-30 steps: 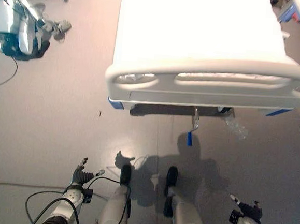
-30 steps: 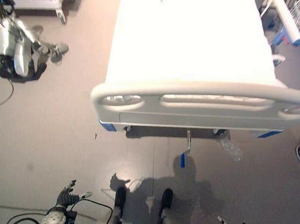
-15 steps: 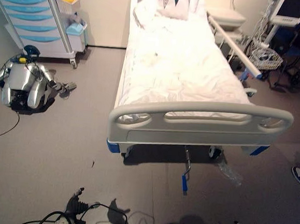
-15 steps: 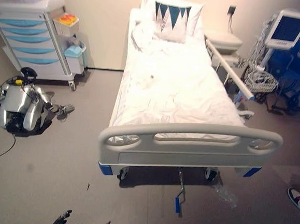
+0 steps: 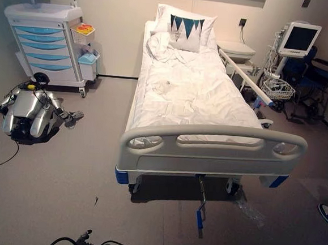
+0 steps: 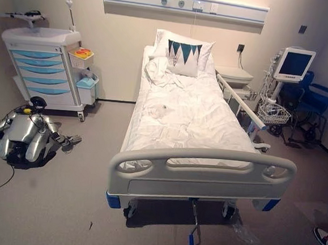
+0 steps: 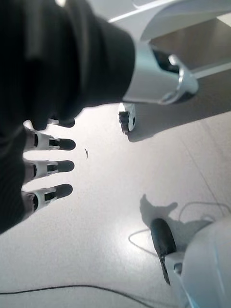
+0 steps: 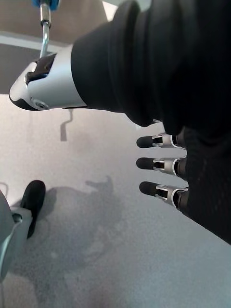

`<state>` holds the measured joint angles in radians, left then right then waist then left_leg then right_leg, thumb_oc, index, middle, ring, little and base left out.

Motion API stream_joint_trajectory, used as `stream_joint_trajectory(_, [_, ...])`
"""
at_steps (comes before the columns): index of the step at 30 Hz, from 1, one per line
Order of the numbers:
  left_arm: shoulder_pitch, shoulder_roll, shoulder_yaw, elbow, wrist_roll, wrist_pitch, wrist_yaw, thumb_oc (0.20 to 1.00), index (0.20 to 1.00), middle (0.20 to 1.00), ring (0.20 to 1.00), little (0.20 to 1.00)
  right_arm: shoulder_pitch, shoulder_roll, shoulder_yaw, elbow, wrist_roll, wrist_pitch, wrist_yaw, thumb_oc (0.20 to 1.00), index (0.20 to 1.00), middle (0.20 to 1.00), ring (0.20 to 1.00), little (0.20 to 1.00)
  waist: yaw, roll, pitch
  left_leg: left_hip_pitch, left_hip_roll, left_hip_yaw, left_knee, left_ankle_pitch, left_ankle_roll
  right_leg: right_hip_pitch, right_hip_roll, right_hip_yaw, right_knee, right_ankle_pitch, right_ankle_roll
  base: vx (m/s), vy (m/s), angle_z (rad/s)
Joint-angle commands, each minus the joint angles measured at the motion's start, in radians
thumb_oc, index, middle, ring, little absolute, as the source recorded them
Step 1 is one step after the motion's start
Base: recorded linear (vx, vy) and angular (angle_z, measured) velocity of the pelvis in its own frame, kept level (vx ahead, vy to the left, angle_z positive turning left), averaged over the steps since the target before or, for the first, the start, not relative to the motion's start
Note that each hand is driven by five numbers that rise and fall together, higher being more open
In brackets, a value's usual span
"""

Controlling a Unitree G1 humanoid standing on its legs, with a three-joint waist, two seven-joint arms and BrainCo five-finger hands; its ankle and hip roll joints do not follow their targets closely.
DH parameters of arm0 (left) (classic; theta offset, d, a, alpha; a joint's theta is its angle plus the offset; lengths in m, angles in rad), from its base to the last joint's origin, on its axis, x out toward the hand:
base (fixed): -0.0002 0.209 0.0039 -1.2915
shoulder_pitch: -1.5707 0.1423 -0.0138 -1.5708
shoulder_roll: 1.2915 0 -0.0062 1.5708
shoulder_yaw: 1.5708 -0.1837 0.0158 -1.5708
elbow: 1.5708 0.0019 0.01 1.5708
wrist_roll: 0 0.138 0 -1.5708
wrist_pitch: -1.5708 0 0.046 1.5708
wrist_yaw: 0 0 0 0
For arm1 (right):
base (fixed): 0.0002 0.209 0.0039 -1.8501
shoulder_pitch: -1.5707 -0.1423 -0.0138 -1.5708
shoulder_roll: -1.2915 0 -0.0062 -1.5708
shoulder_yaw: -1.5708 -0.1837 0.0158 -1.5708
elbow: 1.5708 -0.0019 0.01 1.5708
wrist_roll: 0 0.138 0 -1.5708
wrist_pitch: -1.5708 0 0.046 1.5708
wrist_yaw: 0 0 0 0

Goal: Raise the hospital bed

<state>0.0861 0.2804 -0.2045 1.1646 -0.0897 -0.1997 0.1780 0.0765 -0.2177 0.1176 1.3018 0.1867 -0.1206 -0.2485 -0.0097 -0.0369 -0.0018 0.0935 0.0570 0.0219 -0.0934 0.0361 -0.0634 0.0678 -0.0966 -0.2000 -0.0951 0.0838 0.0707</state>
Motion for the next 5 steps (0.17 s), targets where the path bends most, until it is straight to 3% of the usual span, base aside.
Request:
stream_joint_trajectory(1, [-0.078,-0.017,0.032,0.026,0.045,-0.015,0.012,1.000,1.000,1.000,1.000,1.000,-0.090,-0.011,0.023,0.020,-0.028,0.004,-0.013,1.000,1.000,1.000,1.000,1.000,0.009,-0.007,0.041,0.008,-0.059,-0.003,0.006,-0.001,0.013,0.049,-0.009,-0.011,0.039,0.001,0.083,0.00,0.000,0.00])
stream_joint_trajectory(5, [-0.077,-0.020,0.031,0.032,0.034,-0.014,0.005,1.000,1.000,1.000,1.000,1.000,-0.095,-0.007,0.028,0.016,-0.027,0.004,-0.012,1.000,1.000,1.000,1.000,1.000,0.011,-0.007,0.040,0.013,-0.057,-0.003,0.006,-0.002,0.013,0.057,-0.009,-0.010,0.035,-0.002,0.083,0.00,0.000,0.00])
